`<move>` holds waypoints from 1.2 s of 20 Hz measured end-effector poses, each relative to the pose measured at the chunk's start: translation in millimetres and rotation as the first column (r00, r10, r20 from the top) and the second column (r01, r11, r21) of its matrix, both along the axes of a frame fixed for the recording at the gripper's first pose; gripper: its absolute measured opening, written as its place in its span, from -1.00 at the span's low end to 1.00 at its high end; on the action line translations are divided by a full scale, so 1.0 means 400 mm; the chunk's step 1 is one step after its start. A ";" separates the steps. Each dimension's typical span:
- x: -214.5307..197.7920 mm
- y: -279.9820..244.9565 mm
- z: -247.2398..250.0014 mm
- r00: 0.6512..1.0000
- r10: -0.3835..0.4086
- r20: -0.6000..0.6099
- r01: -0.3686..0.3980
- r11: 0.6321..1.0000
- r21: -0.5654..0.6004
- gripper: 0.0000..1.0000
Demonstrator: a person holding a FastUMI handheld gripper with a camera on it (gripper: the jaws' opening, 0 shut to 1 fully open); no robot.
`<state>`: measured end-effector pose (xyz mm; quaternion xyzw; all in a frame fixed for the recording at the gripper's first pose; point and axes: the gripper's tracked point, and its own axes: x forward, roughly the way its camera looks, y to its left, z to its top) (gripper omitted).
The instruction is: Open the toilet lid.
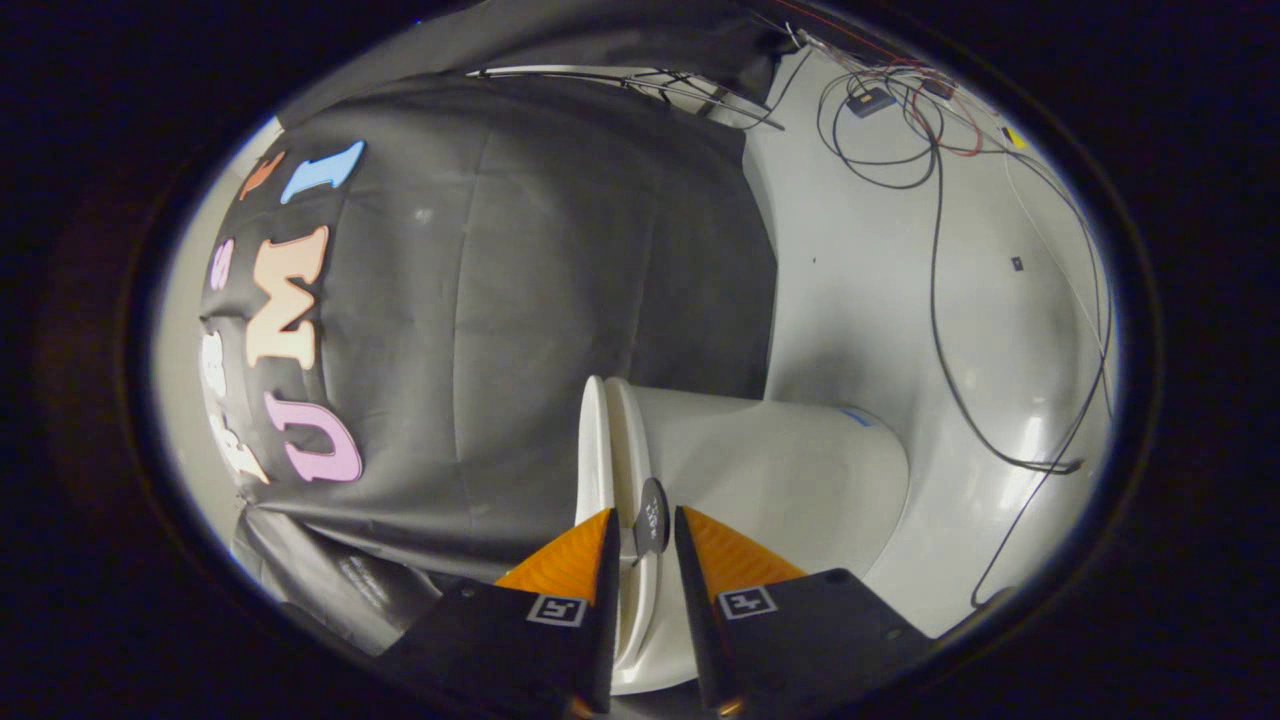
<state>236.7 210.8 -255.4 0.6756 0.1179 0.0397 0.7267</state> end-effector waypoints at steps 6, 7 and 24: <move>0.011 0.031 -0.009 0.999 0.053 -0.002 -0.053 0.998 0.021 -0.90; 0.011 0.028 -0.007 0.999 0.053 -0.002 -0.053 0.999 0.010 -0.99; -0.034 0.094 0.285 0.999 0.045 -0.006 -0.043 0.906 -0.421 -0.99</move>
